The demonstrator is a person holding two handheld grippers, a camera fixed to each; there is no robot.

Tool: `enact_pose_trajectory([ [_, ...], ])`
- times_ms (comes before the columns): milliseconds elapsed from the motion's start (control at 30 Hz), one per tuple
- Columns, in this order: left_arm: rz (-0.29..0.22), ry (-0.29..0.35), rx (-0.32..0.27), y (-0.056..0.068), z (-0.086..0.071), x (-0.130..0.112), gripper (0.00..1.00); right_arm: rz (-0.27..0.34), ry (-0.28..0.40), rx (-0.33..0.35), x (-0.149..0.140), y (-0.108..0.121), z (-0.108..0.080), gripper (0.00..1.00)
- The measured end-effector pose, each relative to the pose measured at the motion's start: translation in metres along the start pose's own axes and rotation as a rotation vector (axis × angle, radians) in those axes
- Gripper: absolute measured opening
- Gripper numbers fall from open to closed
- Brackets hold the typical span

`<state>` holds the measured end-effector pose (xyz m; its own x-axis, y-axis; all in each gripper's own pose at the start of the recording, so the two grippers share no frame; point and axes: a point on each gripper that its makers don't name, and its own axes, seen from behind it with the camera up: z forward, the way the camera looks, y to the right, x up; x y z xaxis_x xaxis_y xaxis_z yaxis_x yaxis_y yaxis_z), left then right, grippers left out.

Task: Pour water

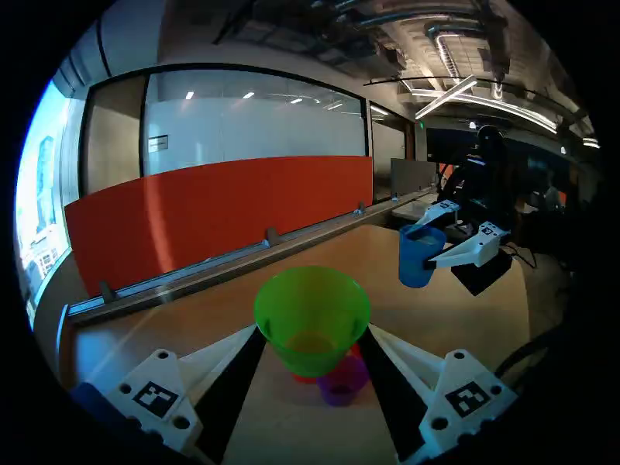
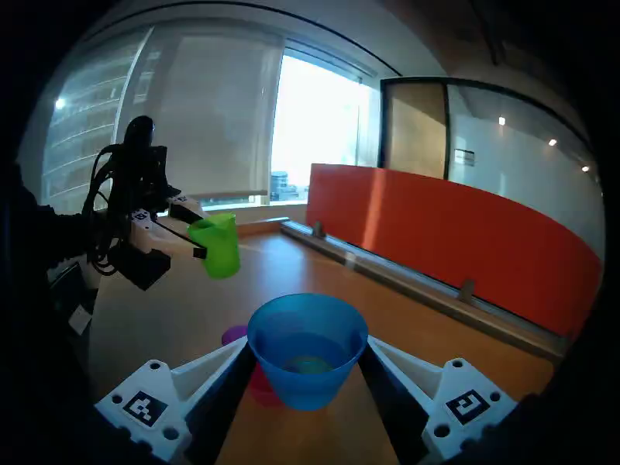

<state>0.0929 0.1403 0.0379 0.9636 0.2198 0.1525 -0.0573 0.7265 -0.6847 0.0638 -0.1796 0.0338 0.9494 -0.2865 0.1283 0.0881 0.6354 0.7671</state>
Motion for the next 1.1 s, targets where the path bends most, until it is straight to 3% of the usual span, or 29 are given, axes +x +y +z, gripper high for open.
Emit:
enact_pose_trajectory([
  [267,-0.008,0.036,0.001,0.004,-0.003,0.007,0.83,0.004,0.026,0.000,0.003,-0.002,0.000,0.89],
  [1100,-0.038,0.046,-0.027,0.014,-0.004,0.002,0.83,0.007,0.134,0.004,0.019,-0.010,0.007,0.89],
])
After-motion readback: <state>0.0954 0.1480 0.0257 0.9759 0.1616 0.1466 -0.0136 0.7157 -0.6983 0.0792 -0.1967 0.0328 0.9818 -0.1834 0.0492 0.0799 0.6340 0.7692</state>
